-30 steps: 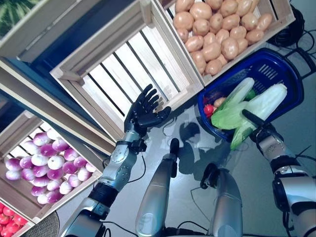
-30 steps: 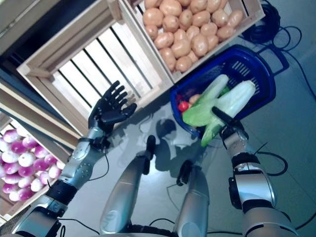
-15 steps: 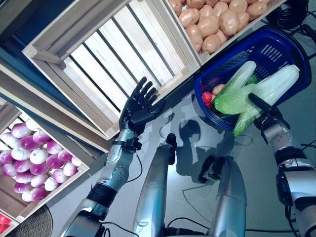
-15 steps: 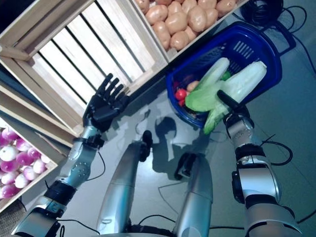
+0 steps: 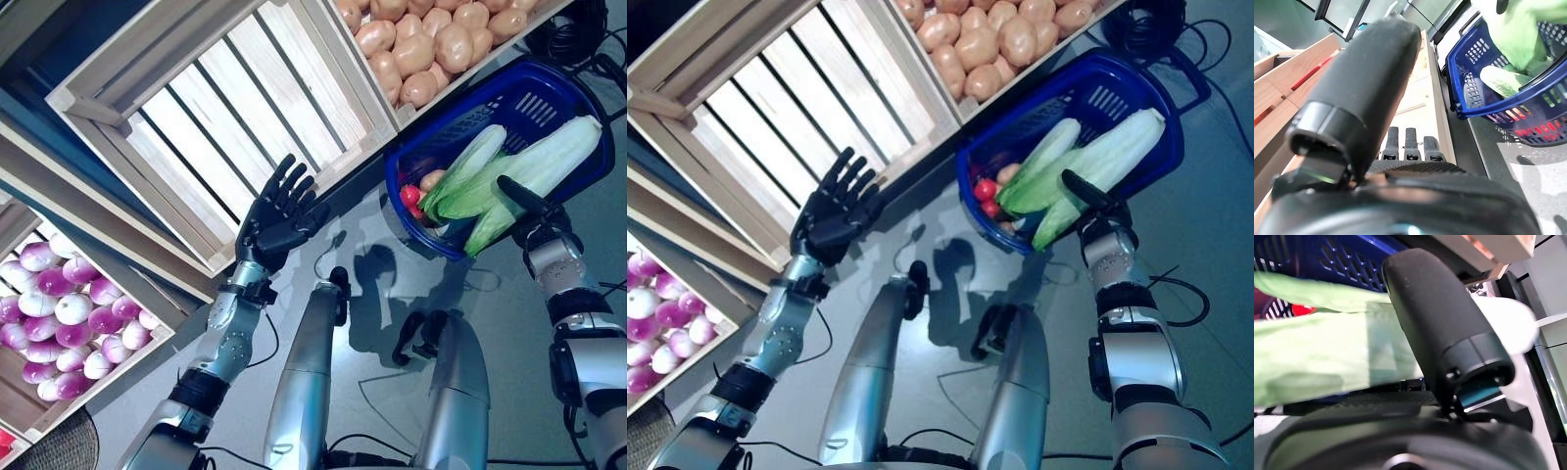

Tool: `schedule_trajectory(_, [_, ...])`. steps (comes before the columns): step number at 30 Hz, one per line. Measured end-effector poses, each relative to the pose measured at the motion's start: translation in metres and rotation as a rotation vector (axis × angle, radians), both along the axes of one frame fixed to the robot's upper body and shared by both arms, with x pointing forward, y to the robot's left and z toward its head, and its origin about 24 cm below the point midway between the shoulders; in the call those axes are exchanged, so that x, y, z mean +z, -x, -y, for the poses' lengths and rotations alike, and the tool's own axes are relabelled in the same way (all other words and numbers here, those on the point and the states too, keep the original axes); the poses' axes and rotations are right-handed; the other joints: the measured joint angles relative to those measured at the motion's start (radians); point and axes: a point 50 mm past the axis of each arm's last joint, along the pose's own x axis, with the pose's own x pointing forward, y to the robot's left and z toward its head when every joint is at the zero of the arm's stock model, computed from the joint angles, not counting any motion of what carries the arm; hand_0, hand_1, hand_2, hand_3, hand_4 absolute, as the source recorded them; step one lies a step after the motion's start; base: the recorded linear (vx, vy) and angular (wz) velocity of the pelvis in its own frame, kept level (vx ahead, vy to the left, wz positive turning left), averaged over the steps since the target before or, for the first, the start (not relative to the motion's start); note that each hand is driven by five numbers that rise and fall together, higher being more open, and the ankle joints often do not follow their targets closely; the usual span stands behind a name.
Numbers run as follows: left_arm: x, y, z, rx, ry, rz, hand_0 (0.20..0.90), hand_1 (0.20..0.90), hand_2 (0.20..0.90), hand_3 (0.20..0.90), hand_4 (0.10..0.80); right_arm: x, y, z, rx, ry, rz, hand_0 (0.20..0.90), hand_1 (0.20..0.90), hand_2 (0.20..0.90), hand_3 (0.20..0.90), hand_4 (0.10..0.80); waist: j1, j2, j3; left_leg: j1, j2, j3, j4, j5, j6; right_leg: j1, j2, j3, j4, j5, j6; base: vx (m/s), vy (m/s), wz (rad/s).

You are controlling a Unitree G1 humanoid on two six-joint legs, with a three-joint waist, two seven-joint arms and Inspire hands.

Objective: Put vegetables into the basket

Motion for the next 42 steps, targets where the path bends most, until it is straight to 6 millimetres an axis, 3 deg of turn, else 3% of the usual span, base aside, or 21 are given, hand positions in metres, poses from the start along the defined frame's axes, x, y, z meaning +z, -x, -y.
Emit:
schedule_trajectory(13, [-0.016, 0.009, -0.004, 0.005, -0.001, -0.058, 0.9, 0.9, 0.9, 0.9, 0.8, 0.008, -0.001, -0.001, 0.006, 0.019, 0.043, 0.9, 0.9, 0.9, 0.9, 0.8, 0.004, -0.003, 0.0, 0.134, 0.0, -0.002, -0.082, -0.002, 0.005, 0.14, 0.004, -0.019, -0.098, 0.006, 0.012, 0.04, 0.024, 0.01])
schedule_trajectory(23, [-0.022, 0.01, -0.004, -0.01, -0.01, -0.082, 0.9, 0.9, 0.9, 0.9, 0.8, -0.004, 0.002, -0.004, 0.014, 0.02, 0.014, 0.9, 0.9, 0.9, 0.9, 0.8, 0.024, -0.025, -0.003, 0.343, -0.003, 0.013, -0.273, 0.027, 0.007, 0.338, 0.02, -0.032, -0.292, 0.058, 0.051, 0.025, 0.034, -0.01])
schedule_trajectory(28, [-0.029, 0.011, -0.005, -0.015, -0.038, -0.128, 0.9, 0.9, 0.9, 0.9, 0.8, -0.043, 0.012, -0.028, 0.069, 0.116, -0.079, 0.9, 0.9, 0.9, 0.9, 0.8, 0.021, -0.063, -0.013, 0.512, 0.002, 0.028, -0.477, 0.079, 0.011, 0.492, 0.047, -0.045, -0.494, 0.124, 0.07, 0.08, 0.001, -0.07])
schedule_trajectory(30, [-0.038, 0.011, -0.006, -0.008, -0.067, -0.164, 0.9, 0.9, 0.9, 0.9, 0.8, -0.072, 0.02, -0.058, 0.118, 0.119, -0.131, 0.9, 0.9, 0.9, 0.9, 0.8, 0.017, -0.09, -0.027, 0.602, 0.008, 0.037, -0.569, 0.1, 0.01, 0.578, 0.067, -0.047, -0.599, 0.156, 0.079, 0.193, 0.0, -0.16])
schedule_trajectory(32, [-0.056, 0.018, -0.011, 0.025, -0.111, -0.238, 0.9, 0.9, 0.9, 0.9, 0.8, -0.092, 0.031, -0.087, 0.199, 0.138, -0.15, 0.9, 0.9, 0.9, 0.9, 0.8, 0.014, -0.108, -0.046, 0.691, 0.022, 0.055, -0.652, 0.118, 0.006, 0.661, 0.096, -0.041, -0.704, 0.194, 0.089, 0.166, 0.023, -0.28])
schedule_trajectory(33, [-0.072, 0.027, -0.014, 0.041, -0.154, -0.304, 0.9, 0.9, 0.9, 0.9, 0.8, -0.109, 0.045, -0.107, 0.263, 0.132, -0.168, 0.9, 0.9, 0.9, 0.9, 0.8, 0.003, -0.123, -0.095, 0.718, 0.023, 0.06, -0.699, 0.124, 0.007, 0.693, 0.105, -0.042, -0.764, 0.21, 0.097, 0.109, 0.017, -0.15])
schedule_trajectory(35, [-0.098, 0.043, -0.016, 0.061, -0.2, -0.406, 0.9, 0.9, 0.9, 0.9, 0.8, -0.136, 0.067, -0.128, 0.31, 0.108, -0.21, 0.9, 0.9, 0.9, 0.9, 0.8, -0.012, -0.137, -0.174, 0.755, 0.02, 0.068, -0.756, 0.131, 0.01, 0.737, 0.115, -0.043, -0.845, 0.231, 0.108, 0.145, 0.009, -0.06])
schedule_trajectory(37, [-0.132, 0.063, -0.016, 0.091, -0.222, -0.551, 0.9, 0.9, 0.9, 0.9, 0.8, -0.162, 0.096, -0.138, 0.344, 0.102, -0.264, 0.9, 0.9, 0.9, 0.9, 0.8, -0.018, -0.138, -0.234, 0.84, 0.016, 0.079, -0.84, 0.142, 0.015, 0.835, 0.13, -0.043, -0.963, 0.268, 0.121, 0.128, 0.01, -0.07])
schedule_trajectory(42, [-0.175, 0.102, -0.027, 0.149, -0.29, -0.771, 0.9, 0.9, 0.9, 0.9, 0.8, -0.187, 0.129, -0.145, 0.441, 0.18, -0.33, 0.9, 0.9, 0.9, 0.9, 0.8, -0.038, -0.149, -0.324, 0.917, 0.009, 0.088, -0.931, 0.154, 0.017, 0.924, 0.143, -0.04, -1.097, 0.307, 0.132, 0.091, 0.004, -0.06])
